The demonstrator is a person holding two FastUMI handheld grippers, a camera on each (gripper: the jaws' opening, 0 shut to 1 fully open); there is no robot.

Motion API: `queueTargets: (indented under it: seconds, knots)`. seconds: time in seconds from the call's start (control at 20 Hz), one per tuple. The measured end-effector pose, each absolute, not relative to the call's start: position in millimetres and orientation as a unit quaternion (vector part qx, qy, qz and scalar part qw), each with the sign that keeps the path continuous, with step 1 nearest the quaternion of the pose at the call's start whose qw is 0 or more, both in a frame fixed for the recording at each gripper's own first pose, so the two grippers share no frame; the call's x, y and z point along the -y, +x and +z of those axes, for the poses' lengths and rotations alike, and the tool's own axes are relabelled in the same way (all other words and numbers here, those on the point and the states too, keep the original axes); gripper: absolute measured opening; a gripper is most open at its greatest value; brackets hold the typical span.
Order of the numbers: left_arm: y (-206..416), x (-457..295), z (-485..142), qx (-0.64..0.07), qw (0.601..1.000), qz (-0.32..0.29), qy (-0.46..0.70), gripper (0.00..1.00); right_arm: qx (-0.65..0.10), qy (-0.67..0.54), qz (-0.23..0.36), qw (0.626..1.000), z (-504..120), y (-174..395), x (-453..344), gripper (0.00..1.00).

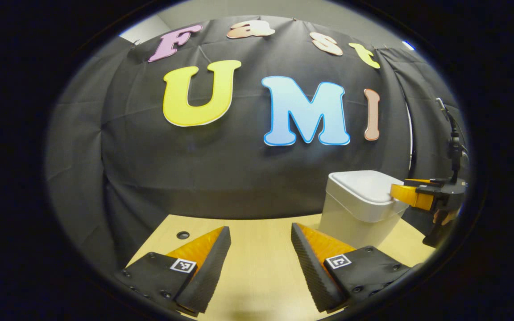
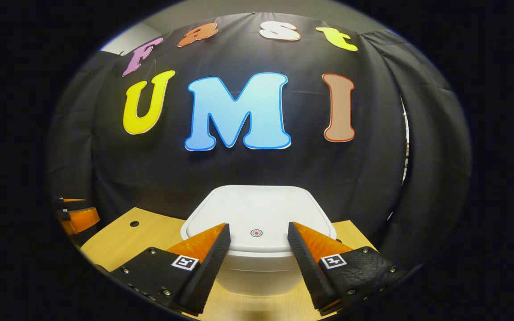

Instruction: Press the lid of the desktop garbage bin to open it, pick up the crumpled paper on the desktop and throw it into the bin, then pick up the pop can on the desktop and drop it into the bin, and finally close the garbage bin lid.

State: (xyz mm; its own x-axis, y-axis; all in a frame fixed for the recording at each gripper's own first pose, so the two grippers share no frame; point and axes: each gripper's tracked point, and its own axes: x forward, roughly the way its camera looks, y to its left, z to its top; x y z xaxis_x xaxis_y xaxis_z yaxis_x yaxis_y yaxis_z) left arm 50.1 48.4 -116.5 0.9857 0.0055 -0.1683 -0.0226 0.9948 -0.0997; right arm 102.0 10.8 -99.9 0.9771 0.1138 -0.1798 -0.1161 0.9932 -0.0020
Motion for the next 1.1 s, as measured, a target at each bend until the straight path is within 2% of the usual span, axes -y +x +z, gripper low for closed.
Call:
queueTargets:
  seconds: [0.2, 0.25, 0.3, 0.4, 0.45, 0.5, 0.65, 0.7, 0.75, 0.8, 0.85, 1.0, 1.05, 1.1]
  knots:
    - [48, -48, -92, -0.060, 0.997, 0.011, -0.043, 0.96, -0.058, -0.007, 0.059, 0.997, -69, 84, -11, 0.84]
    - [47, -48, -85, -0.051, 0.998, 0.011, -0.040, 0.84, -0.052, -0.006, 0.060, 0.997, -63, 78, -12, 0.84]
    - [45, -47, -76, -0.044, 0.998, 0.012, -0.035, 0.90, -0.048, -0.003, 0.062, 0.997, -58, 72, -12, 0.84]
    - [39, -44, -63, -0.030, 0.999, 0.010, -0.029, 0.90, -0.037, 0.001, 0.063, 0.997, -48, 60, -13, 0.84]
    - [36, -43, -57, -0.024, 0.999, 0.010, -0.029, 0.96, -0.032, 0.001, 0.063, 0.997, -43, 54, -13, 0.84]
    - [33, -41, -51, -0.019, 0.999, 0.008, -0.031, 0.90, -0.027, 0.002, 0.063, 0.998, -39, 48, -13, 0.84]
    - [21, -35, -39, -0.008, 0.999, 0.006, -0.033, 0.90, -0.018, 0.005, 0.063, 0.998, -30, 33, -14, 0.84]
    - [17, -34, -36, -0.006, 0.999, 0.005, -0.033, 0.96, -0.014, 0.004, 0.064, 0.998, -28, 28, -14, 0.84]
    - [13, -33, -35, -0.005, 0.999, 0.006, -0.033, 0.89, -0.011, 0.000, 0.063, 0.998, -27, 25, -14, 0.84]
    - [10, -31, -33, -0.004, 0.999, 0.004, -0.034, 0.96, -0.010, -0.002, 0.062, 0.998, -27, 22, -13, 0.84]
    - [8, -30, -32, -0.003, 0.999, 0.001, -0.036, 0.89, -0.009, -0.003, 0.061, 0.998, -27, 20, -13, 0.84]
    - [5, -24, -32, -0.006, 0.999, -0.010, -0.038, 0.89, -0.007, 0.002, 0.051, 0.999, -27, 13, -8, 0.84]
    - [5, -23, -31, -0.005, 0.999, -0.013, -0.037, 0.93, -0.007, 0.004, 0.047, 0.999, -26, 10, -7, 0.84]
    - [6, -21, -30, -0.004, 0.999, -0.018, -0.035, 0.89, -0.006, 0.007, 0.043, 0.999, -26, 9, -5, 0.84]
